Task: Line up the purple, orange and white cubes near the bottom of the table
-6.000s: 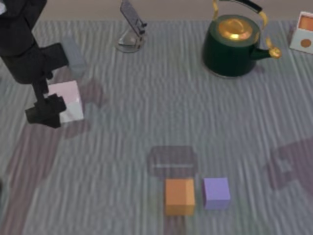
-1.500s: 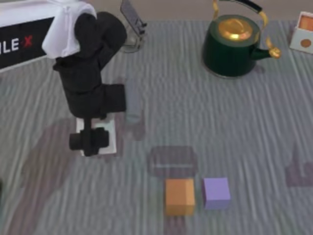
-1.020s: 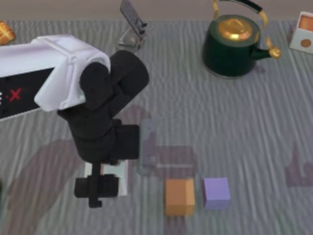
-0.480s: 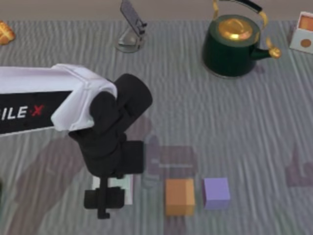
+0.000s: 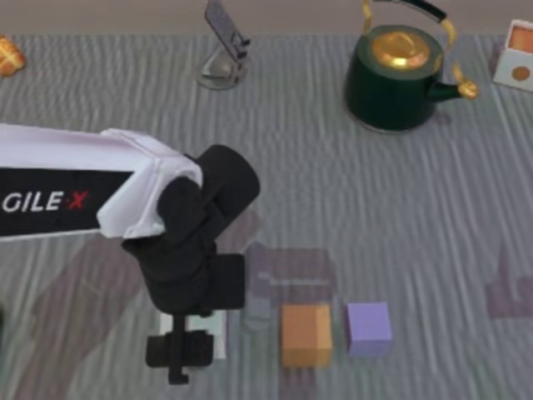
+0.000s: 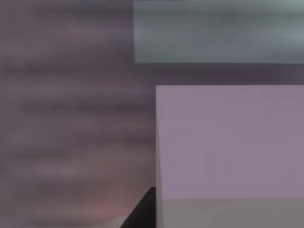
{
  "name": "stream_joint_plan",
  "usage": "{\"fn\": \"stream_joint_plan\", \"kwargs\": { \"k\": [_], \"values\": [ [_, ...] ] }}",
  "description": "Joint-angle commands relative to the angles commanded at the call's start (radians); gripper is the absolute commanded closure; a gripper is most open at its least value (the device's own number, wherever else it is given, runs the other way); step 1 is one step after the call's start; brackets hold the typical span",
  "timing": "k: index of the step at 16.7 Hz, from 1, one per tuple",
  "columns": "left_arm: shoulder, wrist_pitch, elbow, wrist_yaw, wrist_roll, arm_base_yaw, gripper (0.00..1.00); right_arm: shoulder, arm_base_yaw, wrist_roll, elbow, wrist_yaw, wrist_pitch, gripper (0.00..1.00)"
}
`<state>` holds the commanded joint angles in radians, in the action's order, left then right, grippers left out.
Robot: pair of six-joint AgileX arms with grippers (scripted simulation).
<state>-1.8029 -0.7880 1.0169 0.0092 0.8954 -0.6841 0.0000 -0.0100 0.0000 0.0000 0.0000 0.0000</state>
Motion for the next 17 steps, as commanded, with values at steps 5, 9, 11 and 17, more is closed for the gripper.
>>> {"fn": "stream_joint_plan", "kwargs": {
  "k": [5, 9, 11, 17],
  "values": [
    [0.0, 0.0, 0.0, 0.0, 0.0, 0.0, 0.55, 0.0, 0.0, 0.0, 0.0, 0.0, 0.0, 0.0],
    [0.0, 0.0, 0.0, 0.0, 0.0, 0.0, 0.25, 0.0, 0.0, 0.0, 0.0, 0.0, 0.0, 0.0],
    [0.0, 0.0, 0.0, 0.0, 0.0, 0.0, 0.1, 0.0, 0.0, 0.0, 0.0, 0.0, 0.0, 0.0],
    [0.0, 0.0, 0.0, 0.0, 0.0, 0.0, 0.0, 0.0, 0.0, 0.0, 0.0, 0.0, 0.0, 0.0]
  ]
}}
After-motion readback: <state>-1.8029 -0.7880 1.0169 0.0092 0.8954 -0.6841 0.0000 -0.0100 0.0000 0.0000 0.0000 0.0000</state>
